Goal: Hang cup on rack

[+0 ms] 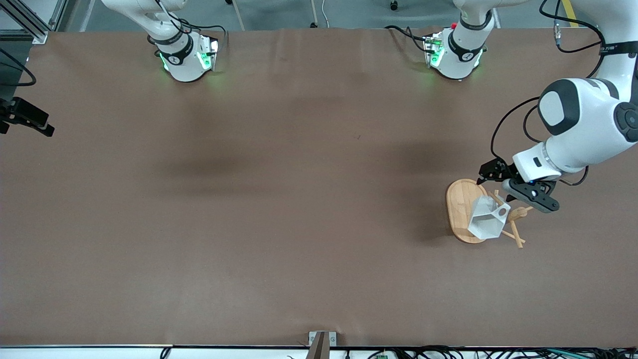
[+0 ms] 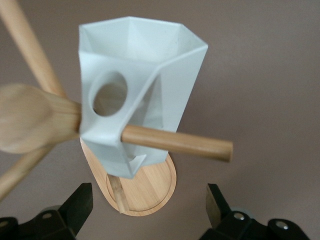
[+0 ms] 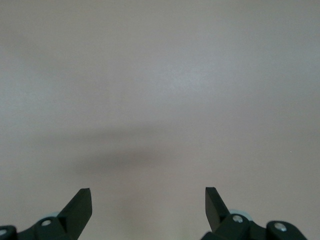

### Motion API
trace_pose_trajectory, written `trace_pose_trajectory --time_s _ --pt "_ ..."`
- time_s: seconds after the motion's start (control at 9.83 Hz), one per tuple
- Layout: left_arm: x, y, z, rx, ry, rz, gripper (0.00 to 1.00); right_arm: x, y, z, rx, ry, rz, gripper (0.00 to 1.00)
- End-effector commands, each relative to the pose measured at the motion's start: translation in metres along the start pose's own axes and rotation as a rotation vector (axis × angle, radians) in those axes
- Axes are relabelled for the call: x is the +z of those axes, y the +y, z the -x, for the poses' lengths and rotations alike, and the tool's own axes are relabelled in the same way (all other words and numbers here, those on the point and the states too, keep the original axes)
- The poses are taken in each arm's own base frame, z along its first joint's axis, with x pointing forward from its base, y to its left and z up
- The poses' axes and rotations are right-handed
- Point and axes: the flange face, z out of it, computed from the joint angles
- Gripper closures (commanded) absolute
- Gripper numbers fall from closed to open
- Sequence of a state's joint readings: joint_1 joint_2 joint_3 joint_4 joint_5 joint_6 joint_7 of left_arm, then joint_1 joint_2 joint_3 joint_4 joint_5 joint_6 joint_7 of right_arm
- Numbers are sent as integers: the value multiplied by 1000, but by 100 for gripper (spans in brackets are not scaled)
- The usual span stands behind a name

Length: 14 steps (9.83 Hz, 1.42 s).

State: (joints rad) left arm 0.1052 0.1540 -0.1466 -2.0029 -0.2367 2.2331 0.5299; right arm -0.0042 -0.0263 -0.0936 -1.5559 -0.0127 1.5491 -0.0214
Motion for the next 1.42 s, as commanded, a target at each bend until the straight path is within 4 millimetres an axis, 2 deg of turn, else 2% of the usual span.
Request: trace_pose_trajectory --time_s 0.0,0.2,0.31,0.51,0.71,1.02,1.32 --pt "-26 13 -3 -129 8 0 0 -6 -1 4 10 11 13 0" --pt "-68 29 -17 -207 -34 -40 0 -5 0 4 8 10 13 0" --pt "-89 48 -27 -242 -73 -83 0 -4 0 4 7 8 11 0" --pt "-127 73 -34 -268 -121 -105 0 -5 0 4 7 10 10 0" --pt "-162 90 -22 -266 -124 -116 0 -6 0 4 7 11 8 0" --pt "-195 98 -6 -239 -126 -210 0 -5 0 4 5 10 7 0" --pt "-207 95 -3 -236 -120 -203 0 -5 0 4 5 10 7 0"
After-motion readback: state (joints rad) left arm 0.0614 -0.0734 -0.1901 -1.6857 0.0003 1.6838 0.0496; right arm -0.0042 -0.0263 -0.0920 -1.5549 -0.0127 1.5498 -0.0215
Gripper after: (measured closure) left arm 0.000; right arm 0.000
